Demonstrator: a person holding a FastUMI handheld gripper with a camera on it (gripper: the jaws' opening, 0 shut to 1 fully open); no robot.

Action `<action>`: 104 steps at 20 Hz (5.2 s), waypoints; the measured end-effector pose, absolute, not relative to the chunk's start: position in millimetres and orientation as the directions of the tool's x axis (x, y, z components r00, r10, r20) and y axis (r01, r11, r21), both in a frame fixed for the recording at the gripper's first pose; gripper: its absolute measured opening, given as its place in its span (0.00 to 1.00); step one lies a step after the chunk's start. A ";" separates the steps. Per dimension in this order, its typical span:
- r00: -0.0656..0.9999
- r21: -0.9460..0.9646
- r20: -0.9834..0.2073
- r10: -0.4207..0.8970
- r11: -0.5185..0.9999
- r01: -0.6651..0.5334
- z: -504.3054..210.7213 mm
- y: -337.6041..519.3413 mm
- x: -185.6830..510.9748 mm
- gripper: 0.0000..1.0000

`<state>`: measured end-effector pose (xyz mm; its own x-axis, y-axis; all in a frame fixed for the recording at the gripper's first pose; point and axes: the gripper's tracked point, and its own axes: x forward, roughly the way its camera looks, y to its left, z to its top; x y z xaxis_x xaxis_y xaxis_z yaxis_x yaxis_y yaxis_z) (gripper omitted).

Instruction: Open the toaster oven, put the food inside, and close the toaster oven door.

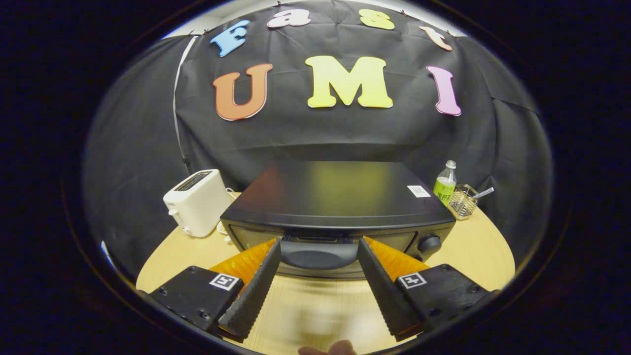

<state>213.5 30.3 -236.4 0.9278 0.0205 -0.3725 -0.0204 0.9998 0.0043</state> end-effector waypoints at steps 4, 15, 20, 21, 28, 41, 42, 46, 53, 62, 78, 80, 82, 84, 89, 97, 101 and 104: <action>0.927 -0.014 -0.375 -0.007 1.000 0.002 -240.1 28.8 229.4 1.00; 0.881 -0.037 -0.474 0.010 0.999 -0.031 -295.7 28.7 141.8 1.00; 0.815 0.020 -0.579 0.030 1.000 -0.023 -346.2 27.0 110.8 1.00; 0.800 0.014 -0.600 0.020 1.000 -0.015 -355.3 22.7 109.6 1.00; 0.782 0.004 -0.619 0.073 0.996 -0.090 -348.8 27.3 105.4 1.00; 0.513 0.367 -0.684 0.519 0.852 -0.373 -309.3 132.8 29.1 0.98; 0.473 0.414 -0.690 0.547 0.835 -0.362 -317.9 145.2 24.7 0.98; 0.361 0.574 -0.689 0.628 0.777 -0.257 -340.2 179.8 23.5 0.98; 0.250 0.669 -0.700 0.669 0.736 -0.100 -370.7 206.1 38.9 0.83; 0.213 0.728 -0.662 0.718 0.684 -0.044 -350.5 213.4 35.3 0.33; 0.705 0.864 -0.430 0.564 0.484 0.141 -243.5 47.1 84.7 0.32; 0.771 0.893 -0.389 0.504 0.411 0.182 -246.5 27.4 103.4 0.32; 0.816 0.916 -0.358 0.454 0.341 0.213 -251.9 11.9 114.6 0.31; 0.848 0.929 -0.332 0.413 0.300 0.217 -254.0 2.6 133.8 0.32; 0.923 0.961 -0.244 0.297 0.204 0.188 -264.3 -10.1 185.6 0.32; 0.970 0.974 -0.214 0.114 0.097 0.204 -292.4 -15.0 238.9 0.32; 0.955 0.961 -0.254 0.152 0.153 0.232 -296.2 9.7 247.4 0.40; 0.939 0.944 -0.285 0.192 0.225 0.241 -288.5 25.0 248.4 0.61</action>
